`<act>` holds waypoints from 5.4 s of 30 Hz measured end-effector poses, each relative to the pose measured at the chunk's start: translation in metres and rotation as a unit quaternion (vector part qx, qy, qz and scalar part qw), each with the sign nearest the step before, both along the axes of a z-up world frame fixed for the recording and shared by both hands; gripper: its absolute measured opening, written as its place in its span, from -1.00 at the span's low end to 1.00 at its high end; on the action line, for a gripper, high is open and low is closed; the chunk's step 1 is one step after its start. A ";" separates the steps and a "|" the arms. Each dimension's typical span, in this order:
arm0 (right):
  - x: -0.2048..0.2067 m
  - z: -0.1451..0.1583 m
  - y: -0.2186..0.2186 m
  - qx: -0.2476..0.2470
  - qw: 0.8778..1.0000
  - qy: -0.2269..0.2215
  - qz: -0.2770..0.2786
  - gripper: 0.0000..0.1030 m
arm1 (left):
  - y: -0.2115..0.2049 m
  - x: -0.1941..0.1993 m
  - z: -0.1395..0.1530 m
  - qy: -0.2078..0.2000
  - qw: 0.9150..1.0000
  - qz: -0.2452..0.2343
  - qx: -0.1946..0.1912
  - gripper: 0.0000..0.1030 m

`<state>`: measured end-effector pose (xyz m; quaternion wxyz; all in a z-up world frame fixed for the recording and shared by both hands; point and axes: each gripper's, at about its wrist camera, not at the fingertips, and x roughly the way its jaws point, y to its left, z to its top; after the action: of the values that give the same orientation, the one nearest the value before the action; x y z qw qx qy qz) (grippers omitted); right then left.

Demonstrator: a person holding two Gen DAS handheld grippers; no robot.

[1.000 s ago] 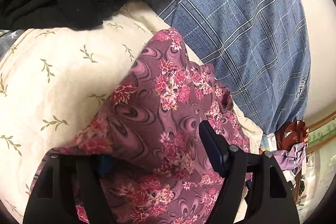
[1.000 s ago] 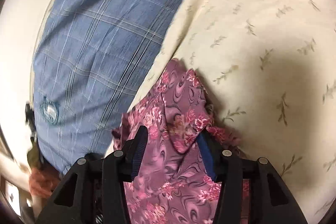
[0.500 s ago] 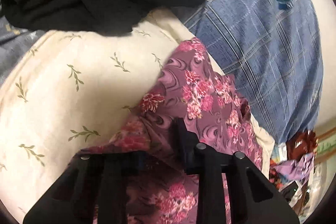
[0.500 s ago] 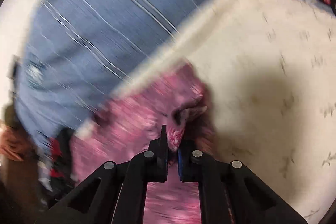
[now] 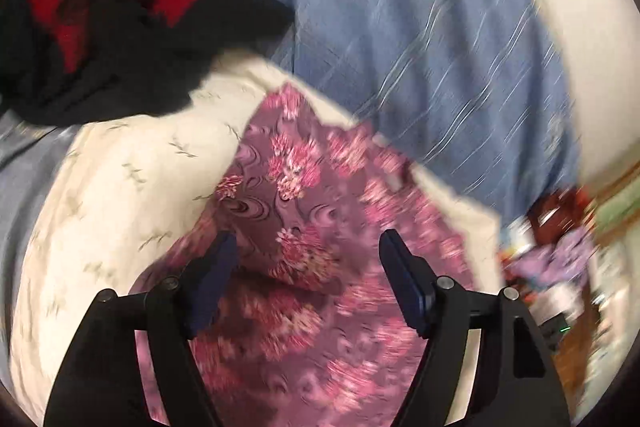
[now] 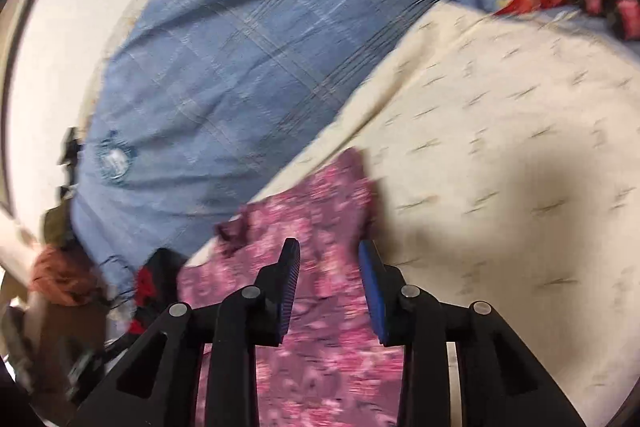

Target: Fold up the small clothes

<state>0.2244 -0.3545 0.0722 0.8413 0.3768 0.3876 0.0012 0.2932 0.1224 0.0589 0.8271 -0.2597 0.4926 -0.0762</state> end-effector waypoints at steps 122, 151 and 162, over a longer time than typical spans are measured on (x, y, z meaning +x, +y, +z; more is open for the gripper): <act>0.068 -0.028 -0.027 0.258 0.964 -0.036 0.051 -0.79 | 0.017 0.139 -0.015 0.097 0.990 0.000 -0.106 -0.84; 0.101 -0.037 -0.033 0.011 0.999 0.032 0.017 -0.92 | 0.001 0.142 -0.050 0.097 0.993 -0.028 0.061 -0.27; 0.071 -0.034 -0.042 0.000 0.997 0.072 0.003 -0.80 | 0.057 0.084 -0.031 0.095 0.995 0.008 0.017 -0.25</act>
<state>0.2951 -0.3968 0.0382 0.8114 0.3742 0.4484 -0.0233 0.3775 0.1794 0.0276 0.7813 -0.2556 0.5683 -0.0361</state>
